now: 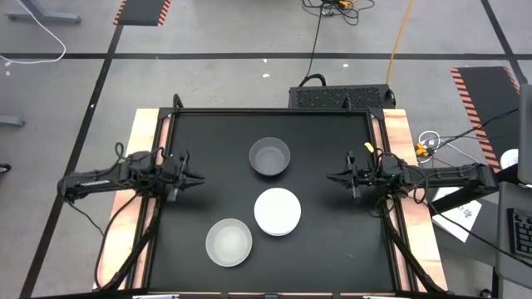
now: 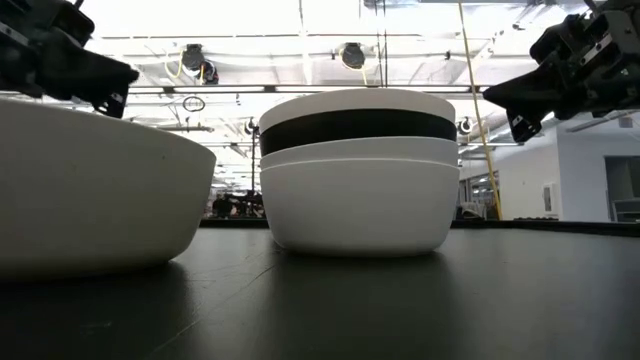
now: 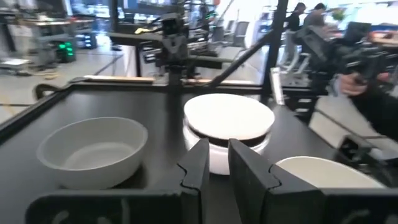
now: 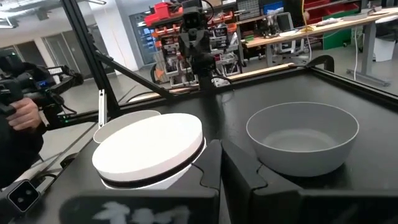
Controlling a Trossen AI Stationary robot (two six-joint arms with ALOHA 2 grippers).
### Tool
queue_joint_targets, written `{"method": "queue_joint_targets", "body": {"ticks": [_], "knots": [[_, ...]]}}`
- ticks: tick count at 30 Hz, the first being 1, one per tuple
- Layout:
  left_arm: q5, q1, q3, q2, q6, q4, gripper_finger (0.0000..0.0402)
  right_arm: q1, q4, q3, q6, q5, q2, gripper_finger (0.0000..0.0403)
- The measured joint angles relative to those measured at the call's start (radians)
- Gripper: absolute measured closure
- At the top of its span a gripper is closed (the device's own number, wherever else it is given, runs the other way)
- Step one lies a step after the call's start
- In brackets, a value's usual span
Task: Nest bowls inside each other
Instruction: Stack the gray bowl on the white bowl
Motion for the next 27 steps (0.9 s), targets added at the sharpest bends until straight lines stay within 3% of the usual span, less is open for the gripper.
{"method": "queue_joint_targets", "body": {"ticks": [9, 27], "knots": [[-0.13, -0.17, 0.0, 0.063, -0.055, 0.021, 0.0341, 0.0, 0.0, 0.0, -0.008, 0.0, 0.0, 0.0403], [-0.278, -0.453, -0.032, 0.693, -0.147, 0.634, 0.0341, 0.0, -0.022, 0.0, -0.007, -0.001, 0.0, 0.0403]]}}
